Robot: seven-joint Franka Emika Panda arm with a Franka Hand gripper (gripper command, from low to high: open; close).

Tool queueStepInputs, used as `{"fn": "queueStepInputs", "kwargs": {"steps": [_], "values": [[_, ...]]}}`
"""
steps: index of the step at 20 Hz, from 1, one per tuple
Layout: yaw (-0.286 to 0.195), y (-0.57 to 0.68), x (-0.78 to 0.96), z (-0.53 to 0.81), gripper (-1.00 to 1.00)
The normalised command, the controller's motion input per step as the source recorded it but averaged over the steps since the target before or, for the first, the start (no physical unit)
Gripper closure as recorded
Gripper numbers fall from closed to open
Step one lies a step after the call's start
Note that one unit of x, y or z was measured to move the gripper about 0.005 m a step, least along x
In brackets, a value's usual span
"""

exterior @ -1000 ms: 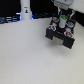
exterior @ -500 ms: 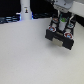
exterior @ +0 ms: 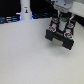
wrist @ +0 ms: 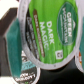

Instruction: Open the kcup holder, insert the kcup into the holder, and close the kcup holder

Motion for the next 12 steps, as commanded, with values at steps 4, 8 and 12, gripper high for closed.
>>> {"fn": "queueStepInputs", "kwargs": {"steps": [4,8,12], "values": [[-0.003,-0.04,-0.03,0.04,1.00],[-0.002,0.08,-0.01,0.36,1.00],[-0.001,-0.01,-0.08,0.12,1.00]]}}
